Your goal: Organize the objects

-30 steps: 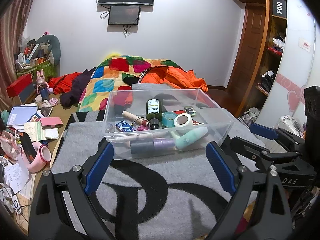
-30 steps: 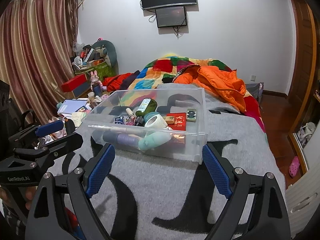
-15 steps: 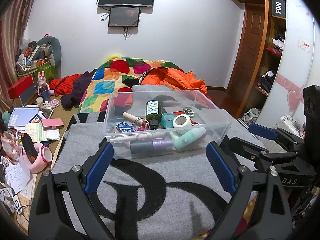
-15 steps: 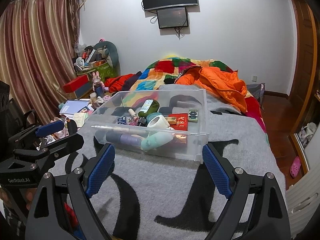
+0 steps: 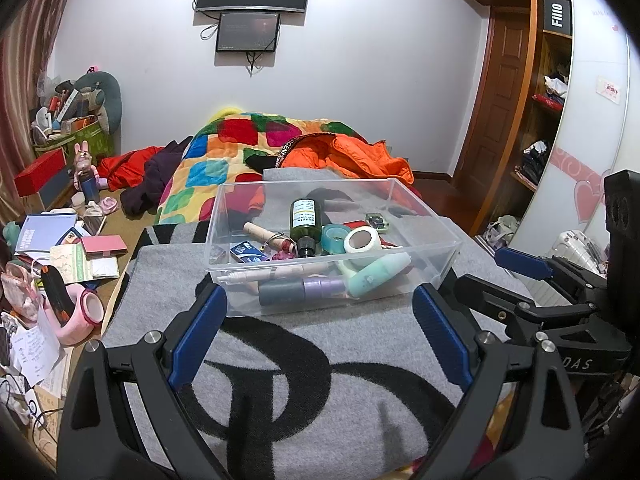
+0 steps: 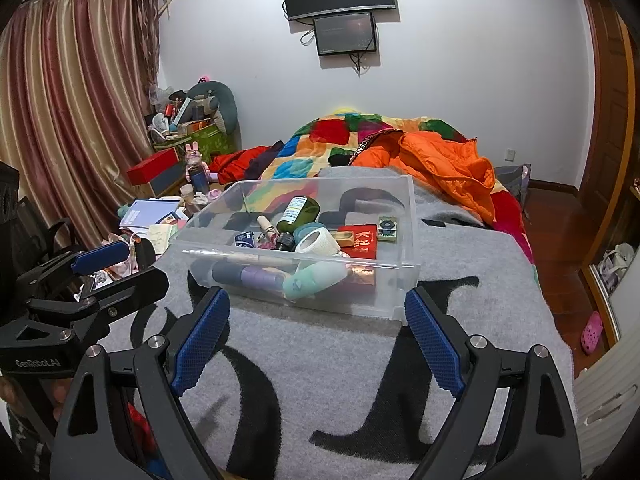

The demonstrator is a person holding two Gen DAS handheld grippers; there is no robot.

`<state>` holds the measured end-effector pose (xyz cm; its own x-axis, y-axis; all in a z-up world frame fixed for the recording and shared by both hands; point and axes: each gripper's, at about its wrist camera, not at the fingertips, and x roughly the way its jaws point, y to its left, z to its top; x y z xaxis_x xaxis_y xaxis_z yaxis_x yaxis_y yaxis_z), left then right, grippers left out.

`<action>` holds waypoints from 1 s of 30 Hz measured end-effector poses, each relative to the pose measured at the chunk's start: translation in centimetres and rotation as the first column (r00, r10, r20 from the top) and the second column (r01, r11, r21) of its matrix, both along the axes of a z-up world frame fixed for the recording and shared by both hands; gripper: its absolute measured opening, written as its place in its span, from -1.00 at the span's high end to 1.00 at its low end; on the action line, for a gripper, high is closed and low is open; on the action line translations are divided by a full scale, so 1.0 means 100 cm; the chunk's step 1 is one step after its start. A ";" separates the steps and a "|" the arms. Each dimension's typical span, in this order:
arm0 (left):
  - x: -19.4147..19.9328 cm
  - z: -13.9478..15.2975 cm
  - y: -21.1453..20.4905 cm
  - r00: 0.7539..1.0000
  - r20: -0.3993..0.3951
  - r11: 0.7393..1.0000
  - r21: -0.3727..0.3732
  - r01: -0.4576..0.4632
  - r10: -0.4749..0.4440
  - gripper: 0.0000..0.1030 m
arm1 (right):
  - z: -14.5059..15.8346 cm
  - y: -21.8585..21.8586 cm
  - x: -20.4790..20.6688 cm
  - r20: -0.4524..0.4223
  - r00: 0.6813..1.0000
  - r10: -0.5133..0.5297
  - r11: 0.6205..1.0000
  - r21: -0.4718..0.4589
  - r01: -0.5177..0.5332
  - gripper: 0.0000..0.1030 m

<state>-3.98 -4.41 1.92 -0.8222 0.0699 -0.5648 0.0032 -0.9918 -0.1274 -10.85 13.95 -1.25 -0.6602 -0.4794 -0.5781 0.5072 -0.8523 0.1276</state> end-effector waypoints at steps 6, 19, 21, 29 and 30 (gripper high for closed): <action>-0.002 -0.002 -0.001 1.000 0.007 1.000 0.016 -0.007 0.007 -0.84 | -0.004 0.001 -0.003 0.017 1.000 -0.003 1.000 -0.005 0.003 -0.71; 0.000 -0.002 0.006 1.000 0.013 1.000 -0.001 0.025 -0.025 -0.89 | -0.005 0.002 -0.002 0.019 1.000 -0.001 1.000 -0.003 0.001 -0.71; 0.000 -0.003 0.007 0.999 0.016 1.000 -0.005 0.029 -0.029 -0.89 | -0.005 0.002 -0.002 0.020 1.000 -0.001 1.000 -0.003 0.001 -0.71; -0.002 -0.005 0.003 1.000 0.022 1.000 0.022 0.022 -0.022 -0.90 | -0.006 0.001 -0.002 0.023 1.000 -0.003 1.000 -0.003 0.003 -0.71; -0.002 -0.005 0.003 1.000 0.018 1.000 0.016 0.013 -0.014 -0.90 | -0.006 0.001 -0.002 0.024 1.000 -0.004 1.000 -0.003 0.004 -0.71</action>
<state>-4.17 -4.09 1.40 -0.8106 0.0899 -0.5786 -0.0078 -0.9897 -0.1428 -11.04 14.03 -1.90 -0.6478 -0.4787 -0.5927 0.5007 -0.8538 0.1423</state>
